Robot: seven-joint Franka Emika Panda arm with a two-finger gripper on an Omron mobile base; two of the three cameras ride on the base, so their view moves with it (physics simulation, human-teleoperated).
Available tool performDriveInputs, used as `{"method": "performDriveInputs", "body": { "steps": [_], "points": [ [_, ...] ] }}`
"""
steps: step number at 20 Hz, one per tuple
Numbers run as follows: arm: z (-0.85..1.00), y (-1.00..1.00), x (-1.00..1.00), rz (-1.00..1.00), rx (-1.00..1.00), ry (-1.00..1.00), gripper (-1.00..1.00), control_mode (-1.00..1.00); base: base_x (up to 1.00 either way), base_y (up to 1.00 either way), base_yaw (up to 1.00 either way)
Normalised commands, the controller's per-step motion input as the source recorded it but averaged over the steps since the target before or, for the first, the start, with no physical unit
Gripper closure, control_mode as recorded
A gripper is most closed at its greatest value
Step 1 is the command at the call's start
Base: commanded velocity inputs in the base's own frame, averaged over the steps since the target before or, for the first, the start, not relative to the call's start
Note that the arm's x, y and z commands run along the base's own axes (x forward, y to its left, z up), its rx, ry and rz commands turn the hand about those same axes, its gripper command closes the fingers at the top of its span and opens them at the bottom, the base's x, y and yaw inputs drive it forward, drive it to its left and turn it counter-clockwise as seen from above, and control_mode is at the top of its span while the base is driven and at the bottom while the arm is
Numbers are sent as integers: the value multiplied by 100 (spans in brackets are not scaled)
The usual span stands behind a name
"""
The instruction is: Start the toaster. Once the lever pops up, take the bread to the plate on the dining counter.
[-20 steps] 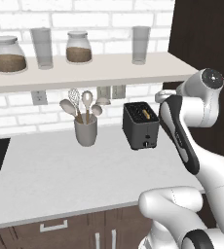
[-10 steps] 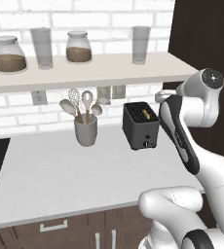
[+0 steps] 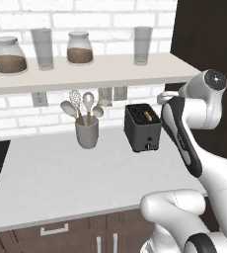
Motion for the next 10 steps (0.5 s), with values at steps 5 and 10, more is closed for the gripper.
{"method": "performDriveInputs", "body": {
  "steps": [5, 10],
  "points": [
    [0, 0, 0, 0, 0, 0, -100, -100, 0, 0, 0],
    [0, 0, 0, 0, 0, 0, -100, -100, 0, 0, 0]
  ]
}}
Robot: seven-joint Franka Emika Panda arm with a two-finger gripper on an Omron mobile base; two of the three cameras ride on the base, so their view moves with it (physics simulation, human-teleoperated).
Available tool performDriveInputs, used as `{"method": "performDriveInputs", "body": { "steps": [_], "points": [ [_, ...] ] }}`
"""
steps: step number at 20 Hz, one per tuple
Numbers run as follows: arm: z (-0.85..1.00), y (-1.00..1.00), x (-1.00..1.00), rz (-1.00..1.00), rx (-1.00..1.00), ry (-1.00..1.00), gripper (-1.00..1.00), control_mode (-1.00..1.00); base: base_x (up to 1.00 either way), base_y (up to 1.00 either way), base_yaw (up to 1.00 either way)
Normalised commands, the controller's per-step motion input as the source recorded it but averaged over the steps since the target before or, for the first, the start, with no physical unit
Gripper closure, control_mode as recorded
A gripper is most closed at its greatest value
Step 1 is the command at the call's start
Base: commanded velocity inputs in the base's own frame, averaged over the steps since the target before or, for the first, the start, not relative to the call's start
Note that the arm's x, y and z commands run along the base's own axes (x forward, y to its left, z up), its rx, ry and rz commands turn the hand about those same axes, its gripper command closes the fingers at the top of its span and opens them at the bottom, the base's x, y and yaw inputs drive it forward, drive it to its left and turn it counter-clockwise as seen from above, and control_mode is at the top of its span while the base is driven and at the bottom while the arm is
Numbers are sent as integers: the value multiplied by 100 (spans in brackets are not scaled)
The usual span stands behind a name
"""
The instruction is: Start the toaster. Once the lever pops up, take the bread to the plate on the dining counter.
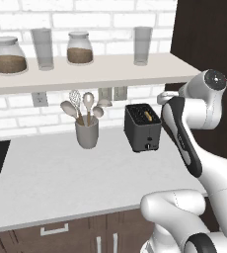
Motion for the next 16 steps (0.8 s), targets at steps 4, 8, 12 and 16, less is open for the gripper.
{"method": "performDriveInputs", "body": {
  "steps": [4, 8, 12, 16],
  "points": [
    [0, 0, 0, 0, 0, 0, -100, -100, 0, 0, 0],
    [0, 0, 0, 0, 0, 0, -100, -100, 0, 0, 0],
    [0, 0, 0, 0, 0, 0, -100, -100, 0, 0, 0],
    [0, 0, 0, 0, 0, 0, -100, -100, 0, 0, 0]
  ]
}}
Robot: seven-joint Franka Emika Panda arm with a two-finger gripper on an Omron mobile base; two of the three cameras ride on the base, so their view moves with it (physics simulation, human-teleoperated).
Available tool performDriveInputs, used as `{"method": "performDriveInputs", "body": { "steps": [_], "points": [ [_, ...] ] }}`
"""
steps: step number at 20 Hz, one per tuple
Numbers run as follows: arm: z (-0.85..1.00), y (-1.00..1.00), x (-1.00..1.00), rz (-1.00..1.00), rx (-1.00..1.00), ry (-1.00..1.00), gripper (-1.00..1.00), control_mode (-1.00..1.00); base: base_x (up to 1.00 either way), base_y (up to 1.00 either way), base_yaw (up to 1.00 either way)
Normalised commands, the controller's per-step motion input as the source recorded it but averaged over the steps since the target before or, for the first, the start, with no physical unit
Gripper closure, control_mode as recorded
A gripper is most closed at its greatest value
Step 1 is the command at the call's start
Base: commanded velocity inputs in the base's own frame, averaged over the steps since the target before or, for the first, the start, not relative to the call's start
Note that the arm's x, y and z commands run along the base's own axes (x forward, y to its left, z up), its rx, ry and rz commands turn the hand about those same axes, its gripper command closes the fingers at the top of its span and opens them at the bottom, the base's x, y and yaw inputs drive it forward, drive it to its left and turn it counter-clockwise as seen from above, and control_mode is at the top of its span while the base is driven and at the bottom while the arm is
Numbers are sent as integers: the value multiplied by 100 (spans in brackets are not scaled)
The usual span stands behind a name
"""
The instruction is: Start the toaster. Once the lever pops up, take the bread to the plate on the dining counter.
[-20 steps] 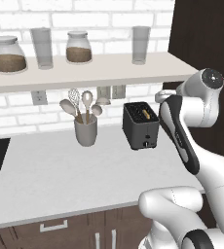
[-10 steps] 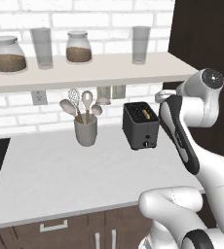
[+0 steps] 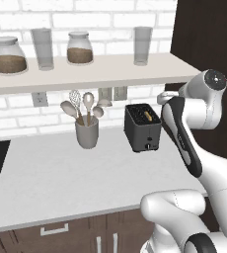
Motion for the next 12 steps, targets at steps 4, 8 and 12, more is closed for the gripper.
{"method": "performDriveInputs", "body": {
  "steps": [4, 8, 12],
  "points": [
    [0, 0, 0, 0, 0, 0, -100, -100, 0, 0, 0],
    [0, 0, 0, 0, 0, 0, -100, -100, 0, 0, 0],
    [0, 0, 0, 0, 0, 0, -100, -100, 0, 0, 0]
  ]
}}
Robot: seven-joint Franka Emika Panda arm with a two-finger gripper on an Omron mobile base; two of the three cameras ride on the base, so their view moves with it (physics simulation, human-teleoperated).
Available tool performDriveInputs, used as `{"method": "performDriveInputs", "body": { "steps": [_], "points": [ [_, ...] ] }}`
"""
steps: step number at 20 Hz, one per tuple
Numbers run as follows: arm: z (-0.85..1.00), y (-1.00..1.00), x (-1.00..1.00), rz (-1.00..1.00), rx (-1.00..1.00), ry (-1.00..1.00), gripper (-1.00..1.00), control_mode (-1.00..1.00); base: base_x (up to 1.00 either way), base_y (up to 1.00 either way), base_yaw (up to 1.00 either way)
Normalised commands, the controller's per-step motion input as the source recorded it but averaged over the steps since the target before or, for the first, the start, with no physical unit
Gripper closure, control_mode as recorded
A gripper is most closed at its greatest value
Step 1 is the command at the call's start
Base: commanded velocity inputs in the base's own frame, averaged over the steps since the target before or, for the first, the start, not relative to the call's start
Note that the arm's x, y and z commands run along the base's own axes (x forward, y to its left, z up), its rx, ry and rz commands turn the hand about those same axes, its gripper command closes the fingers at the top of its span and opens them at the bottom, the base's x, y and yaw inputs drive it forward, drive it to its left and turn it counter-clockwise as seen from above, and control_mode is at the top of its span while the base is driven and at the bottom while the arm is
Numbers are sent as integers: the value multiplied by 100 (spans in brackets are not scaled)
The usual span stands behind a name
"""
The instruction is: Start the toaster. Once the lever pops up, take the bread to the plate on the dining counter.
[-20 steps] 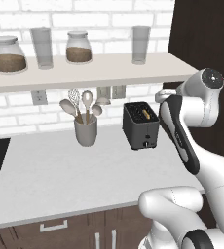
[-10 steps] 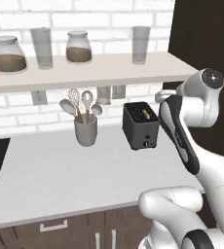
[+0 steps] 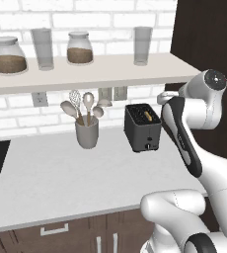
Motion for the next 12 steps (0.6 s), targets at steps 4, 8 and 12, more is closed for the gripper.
{"method": "performDriveInputs", "body": {
  "steps": [4, 8, 12],
  "points": [
    [0, 0, 0, 0, 0, 0, -100, -100, 0, 0, 0],
    [0, 0, 0, 0, 0, 0, -100, -100, 0, 0, 0],
    [0, 0, 0, 0, 0, 0, -100, -100, 0, 0, 0]
  ]
}}
